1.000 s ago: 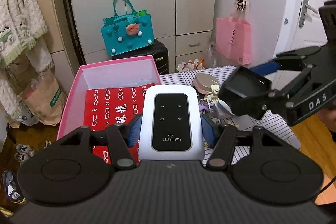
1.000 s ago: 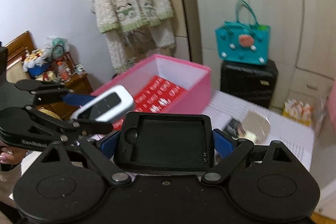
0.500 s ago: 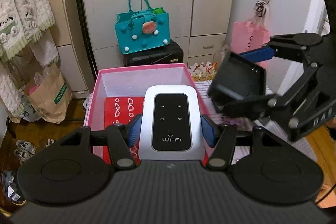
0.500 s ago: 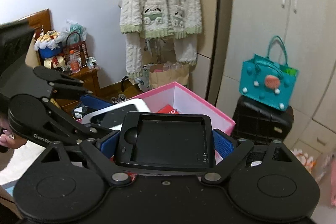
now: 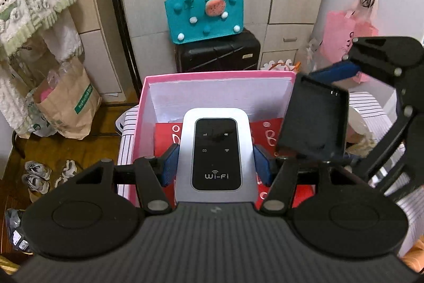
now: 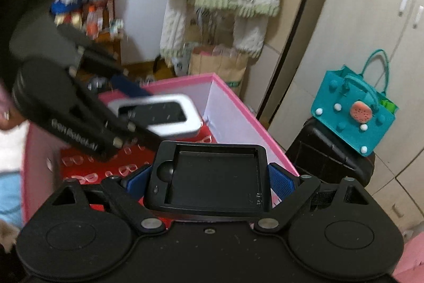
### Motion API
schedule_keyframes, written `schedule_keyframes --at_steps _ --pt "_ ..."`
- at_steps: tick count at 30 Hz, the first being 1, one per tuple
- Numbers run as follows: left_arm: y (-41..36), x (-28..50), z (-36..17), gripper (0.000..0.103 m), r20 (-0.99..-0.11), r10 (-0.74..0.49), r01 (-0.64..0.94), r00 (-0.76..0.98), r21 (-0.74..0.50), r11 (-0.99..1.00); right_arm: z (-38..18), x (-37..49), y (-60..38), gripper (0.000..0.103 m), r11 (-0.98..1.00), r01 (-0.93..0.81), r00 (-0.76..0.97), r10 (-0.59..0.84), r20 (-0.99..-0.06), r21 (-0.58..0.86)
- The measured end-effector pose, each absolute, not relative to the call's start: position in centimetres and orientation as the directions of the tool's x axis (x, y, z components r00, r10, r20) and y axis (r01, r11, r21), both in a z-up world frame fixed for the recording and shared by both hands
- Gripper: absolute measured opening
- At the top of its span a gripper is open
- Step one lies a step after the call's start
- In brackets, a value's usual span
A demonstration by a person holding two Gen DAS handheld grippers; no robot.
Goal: Organize rigid objects
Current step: 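Lower the router into the pink box and open the left gripper while the right releases the case there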
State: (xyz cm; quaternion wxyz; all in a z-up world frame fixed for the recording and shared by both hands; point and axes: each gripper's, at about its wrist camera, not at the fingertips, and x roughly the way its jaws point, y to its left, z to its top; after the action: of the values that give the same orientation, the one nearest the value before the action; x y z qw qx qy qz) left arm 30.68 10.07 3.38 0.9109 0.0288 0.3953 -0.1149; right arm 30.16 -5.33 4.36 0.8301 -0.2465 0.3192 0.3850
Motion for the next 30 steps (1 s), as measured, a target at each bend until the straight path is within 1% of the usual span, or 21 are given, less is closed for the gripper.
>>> schedule_keyframes --at_steps 6,9,14,16,19,21,25,30 --pt "9.8 33.6 2.2 0.058 -0.784 -0.152 0.227 0.602 -0.014 0.974 2.8 31.4 -2.5 0.094 0.479 -0.851 0.439 0.426 -0.791 -0.214" --pt "9.7 34.2 1.6 0.058 -0.787 -0.115 0.205 0.606 0.015 0.979 1.9 32.2 -1.1 0.094 0.439 -0.87 0.409 0.391 -0.825 -0.223" --pt "9.8 34.6 0.6 0.058 -0.797 -0.122 0.167 0.591 -0.027 0.986 0.6 33.0 0.8 0.094 0.369 -0.904 0.349 0.351 -0.869 -0.214" --pt "9.5 34.9 0.3 0.058 -0.798 -0.124 0.167 0.59 -0.03 0.985 0.2 33.3 1.3 0.094 0.337 -0.915 0.34 0.34 -0.876 -0.225" --pt "9.5 35.3 0.0 0.058 -0.798 -0.105 0.153 0.593 -0.017 0.988 -0.3 34.1 1.9 0.094 0.312 -0.928 0.306 0.327 -0.894 -0.203" --pt "9.7 35.3 0.1 0.058 -0.791 -0.083 0.138 0.606 0.001 0.99 -0.5 34.6 2.3 0.094 0.297 -0.932 0.301 0.317 -0.899 -0.207" --pt "10.0 35.6 0.3 0.057 -0.792 -0.08 0.126 0.606 -0.003 0.992 -1.0 35.5 3.3 0.094 0.271 -0.936 0.3 0.282 -0.911 -0.224" --pt "10.1 35.5 0.5 0.062 -0.799 -0.084 0.135 0.596 -0.004 0.991 -0.7 35.5 2.1 0.094 0.27 -0.936 0.307 0.319 -0.897 -0.224"
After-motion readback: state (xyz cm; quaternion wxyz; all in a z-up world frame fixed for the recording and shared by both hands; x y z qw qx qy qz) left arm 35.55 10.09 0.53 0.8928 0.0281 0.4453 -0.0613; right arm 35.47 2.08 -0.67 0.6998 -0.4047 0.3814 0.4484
